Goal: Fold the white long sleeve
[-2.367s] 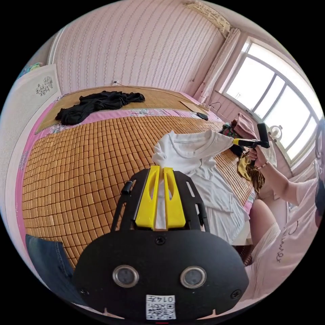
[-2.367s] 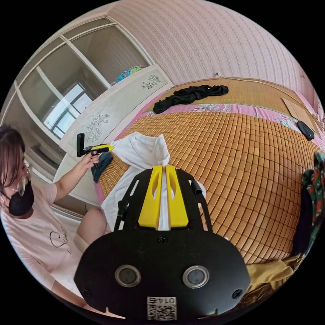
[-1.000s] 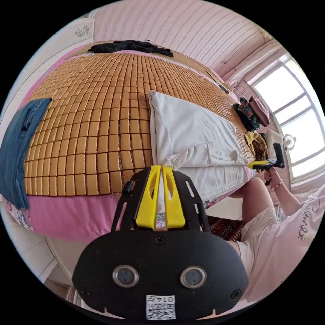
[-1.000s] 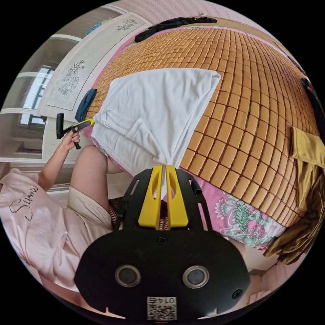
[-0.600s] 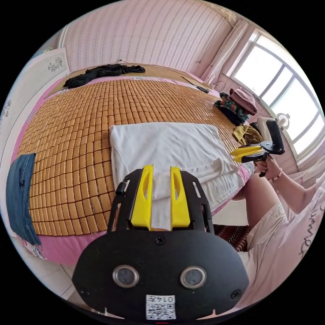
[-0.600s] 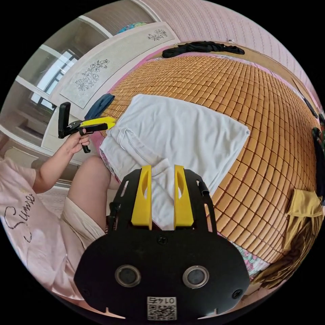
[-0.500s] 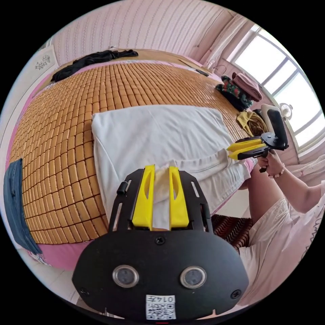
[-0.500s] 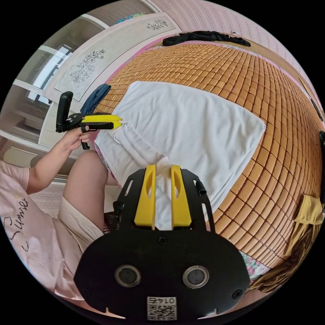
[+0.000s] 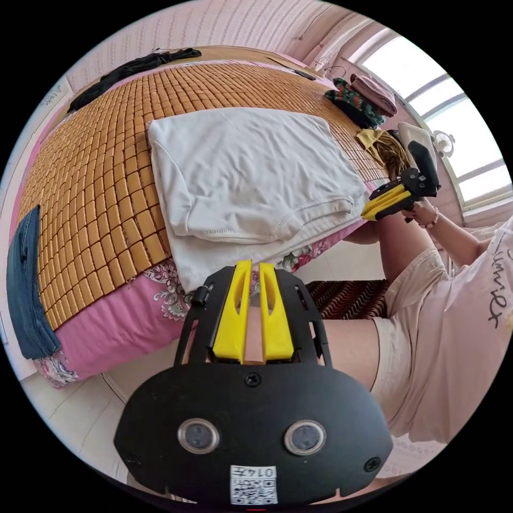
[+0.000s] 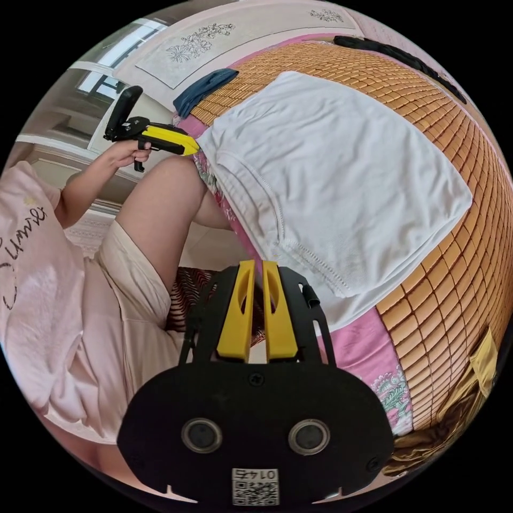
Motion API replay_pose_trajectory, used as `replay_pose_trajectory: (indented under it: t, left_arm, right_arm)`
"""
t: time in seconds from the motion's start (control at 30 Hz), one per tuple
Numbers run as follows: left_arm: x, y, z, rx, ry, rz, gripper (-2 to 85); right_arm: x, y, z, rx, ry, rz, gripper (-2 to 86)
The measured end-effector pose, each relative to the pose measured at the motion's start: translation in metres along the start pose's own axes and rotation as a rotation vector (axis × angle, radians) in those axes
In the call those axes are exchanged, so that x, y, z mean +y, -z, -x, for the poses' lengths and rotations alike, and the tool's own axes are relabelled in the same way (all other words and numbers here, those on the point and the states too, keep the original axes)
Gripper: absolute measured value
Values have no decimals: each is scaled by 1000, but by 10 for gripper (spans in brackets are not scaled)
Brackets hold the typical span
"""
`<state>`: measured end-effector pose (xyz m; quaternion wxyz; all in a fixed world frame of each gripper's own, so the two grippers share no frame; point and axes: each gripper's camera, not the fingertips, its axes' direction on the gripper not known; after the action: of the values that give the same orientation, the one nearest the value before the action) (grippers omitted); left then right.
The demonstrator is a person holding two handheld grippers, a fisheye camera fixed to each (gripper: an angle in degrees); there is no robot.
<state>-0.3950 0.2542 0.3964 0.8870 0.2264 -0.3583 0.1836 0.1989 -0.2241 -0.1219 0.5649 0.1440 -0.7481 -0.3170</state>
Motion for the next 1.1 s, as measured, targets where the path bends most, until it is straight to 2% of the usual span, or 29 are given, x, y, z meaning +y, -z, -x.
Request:
replay_pose_trajectory:
  t: [0.23,0.33,0.37,0.43,0.5,0.6,0.7,0.77,0.8,0.87,0.97,1.0,1.03,1.1]
  left_arm:
    - [-21,-2,-60,13,-48,-185,11]
    - [-37,-31,-82,-8,-67,-140,6]
    - [-38,-38,-86,-21,-75,-102,3]
    - [-42,-57,-97,-86,-83,10,-6]
    - [-43,-57,-107,-107,-102,27,-8]
    - [-38,-51,-127,-137,-148,41,-9]
    - [-28,-37,-154,-279,-178,4,-10]
    - [-26,-32,-165,-292,-188,-63,-10]
    - [-27,-33,-170,-256,-183,-114,-10]
    - [-32,-43,-179,-208,-194,-149,-10]
    - [-40,-69,-199,-243,-218,-144,-10]
    - [-41,-80,-204,-234,-219,-118,-10]
    - [-40,-90,-207,-240,-220,-101,-10]
    - [-31,-93,-213,-266,-267,-141,-10]
  right_arm:
    - [-35,15,27,74,-27,-153,6]
    - [-59,-9,36,160,-31,-56,0]
    - [-65,-26,37,195,-40,32,-2]
    - [-69,-31,43,199,-26,28,-5]
    - [-81,-30,49,198,-20,94,-7]
    - [-101,-9,57,202,66,82,-9]
    - [-134,21,46,229,95,-20,-9]
    - [-164,29,30,317,39,-34,-9]
    - [-187,27,19,401,-3,0,-10]
    - [-219,23,7,428,-18,39,-10]
    - [-257,12,-10,458,-65,39,-10]
    - [-267,-5,-22,437,-88,126,-10]
    - [-269,-3,-24,424,-93,89,-10]
    - [-276,-2,-31,387,-89,166,-10]
